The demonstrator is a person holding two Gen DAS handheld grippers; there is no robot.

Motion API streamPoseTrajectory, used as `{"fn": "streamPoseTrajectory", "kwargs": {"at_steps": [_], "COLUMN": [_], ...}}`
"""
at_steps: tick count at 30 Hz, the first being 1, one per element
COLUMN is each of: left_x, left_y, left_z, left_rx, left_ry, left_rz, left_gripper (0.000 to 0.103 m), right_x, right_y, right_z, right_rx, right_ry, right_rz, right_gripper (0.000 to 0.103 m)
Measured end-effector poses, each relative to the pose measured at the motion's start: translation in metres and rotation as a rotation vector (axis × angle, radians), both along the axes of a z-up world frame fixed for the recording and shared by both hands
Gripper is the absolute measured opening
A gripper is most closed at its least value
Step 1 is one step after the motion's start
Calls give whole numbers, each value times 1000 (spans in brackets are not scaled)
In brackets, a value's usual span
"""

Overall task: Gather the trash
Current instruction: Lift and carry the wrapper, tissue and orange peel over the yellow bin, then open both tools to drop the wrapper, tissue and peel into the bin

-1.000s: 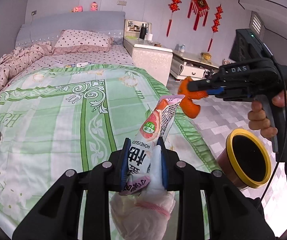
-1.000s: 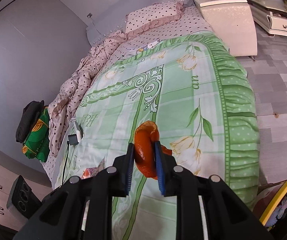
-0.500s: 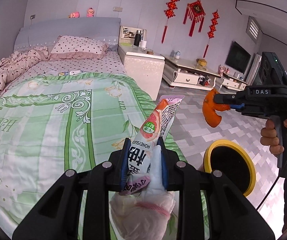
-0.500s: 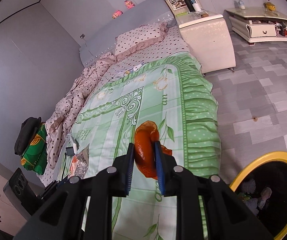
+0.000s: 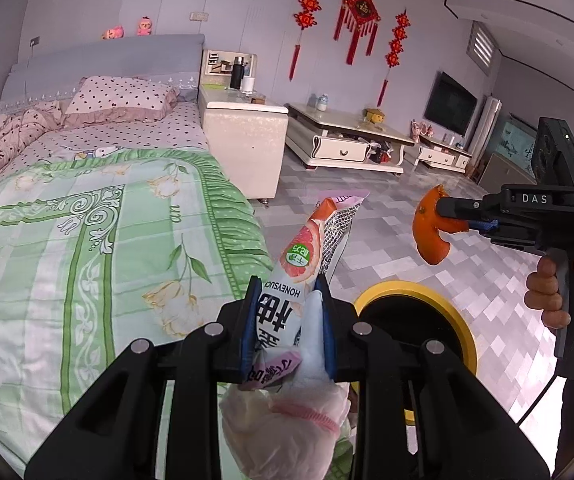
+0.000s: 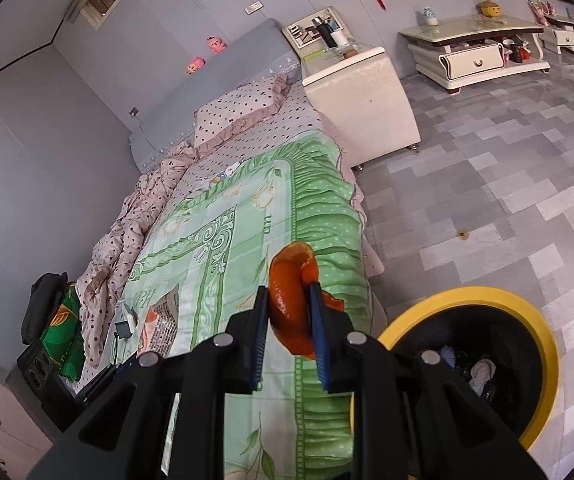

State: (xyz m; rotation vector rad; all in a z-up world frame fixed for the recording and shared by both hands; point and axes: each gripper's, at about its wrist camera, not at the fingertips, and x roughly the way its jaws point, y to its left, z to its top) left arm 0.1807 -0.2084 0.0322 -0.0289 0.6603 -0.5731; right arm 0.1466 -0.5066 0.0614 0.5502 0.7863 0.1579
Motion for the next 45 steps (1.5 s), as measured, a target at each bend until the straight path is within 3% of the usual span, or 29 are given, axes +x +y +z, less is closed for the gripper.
{"fn": "streamPoseTrajectory", "kwargs": {"at_steps": [15, 23, 30, 33, 37, 45], "left_x": [0, 6, 4, 2, 1, 2], "left_y": [-122, -161, -180, -180, -175, -155], "left_z": [-45, -76, -80, -78, -75, -69], "left_rx": [63, 89, 88, 85, 70, 43], "left_ry": [83, 135, 142, 136, 130, 129], "left_rz": [-112, -142, -169, -160, -146, -128], "left_gripper": [25, 26, 27, 32, 53, 59], "right_x": [-39, -43, -46, -49, -51, -56], "right_y": [-87, -109, -118, -122, -126, -126], "right_z": [-50, -76, -78, -77, -76, -72], "right_rx": [8, 30, 22, 27, 36, 40], "right_ry": [73, 107, 95, 89, 95, 95], "right_rz": [-121, -150, -167, -181, -207, -229], "right_gripper": [19, 19, 22, 24, 30, 36]}}
